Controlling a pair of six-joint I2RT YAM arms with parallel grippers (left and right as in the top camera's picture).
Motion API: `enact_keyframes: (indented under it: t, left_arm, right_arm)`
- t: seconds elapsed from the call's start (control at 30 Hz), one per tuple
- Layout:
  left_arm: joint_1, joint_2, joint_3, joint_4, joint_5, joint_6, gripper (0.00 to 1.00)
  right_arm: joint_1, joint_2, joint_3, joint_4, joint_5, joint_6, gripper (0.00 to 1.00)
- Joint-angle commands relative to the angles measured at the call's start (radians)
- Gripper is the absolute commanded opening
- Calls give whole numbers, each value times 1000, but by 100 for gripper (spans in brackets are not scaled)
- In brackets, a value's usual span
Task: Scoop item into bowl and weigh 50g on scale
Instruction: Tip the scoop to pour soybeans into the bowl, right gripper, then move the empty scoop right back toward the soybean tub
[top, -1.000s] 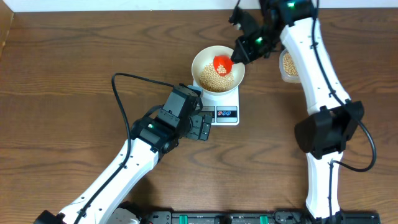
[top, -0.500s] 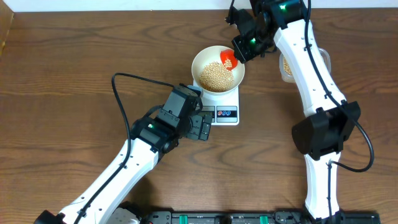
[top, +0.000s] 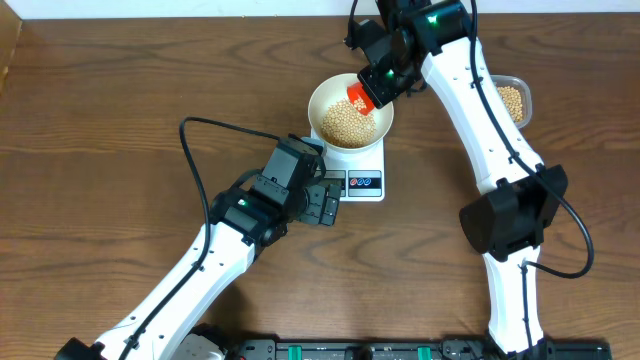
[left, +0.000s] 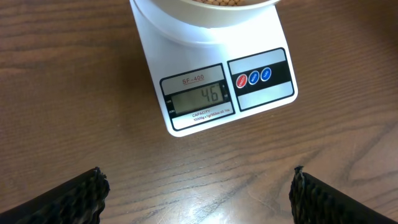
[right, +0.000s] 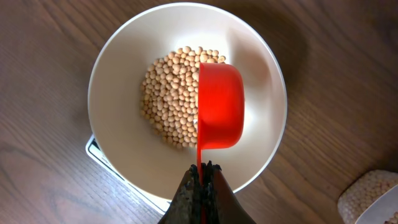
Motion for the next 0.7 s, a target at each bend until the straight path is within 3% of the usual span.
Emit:
enact_keyframes:
  t: [0.0,0.2,0.67]
  left_arm:
    - [1,-14,0,-2,-2,10,95]
    - [1,-14,0,-2,-2,10,95]
    - [1,-14,0,-2,-2,10,95]
  right_arm:
    - [2,-42,21,2,9,-24,1]
    - [-19,-42,21,5,-138,-23,1]
    - [-238,-42,21,-45,-488,-20,1]
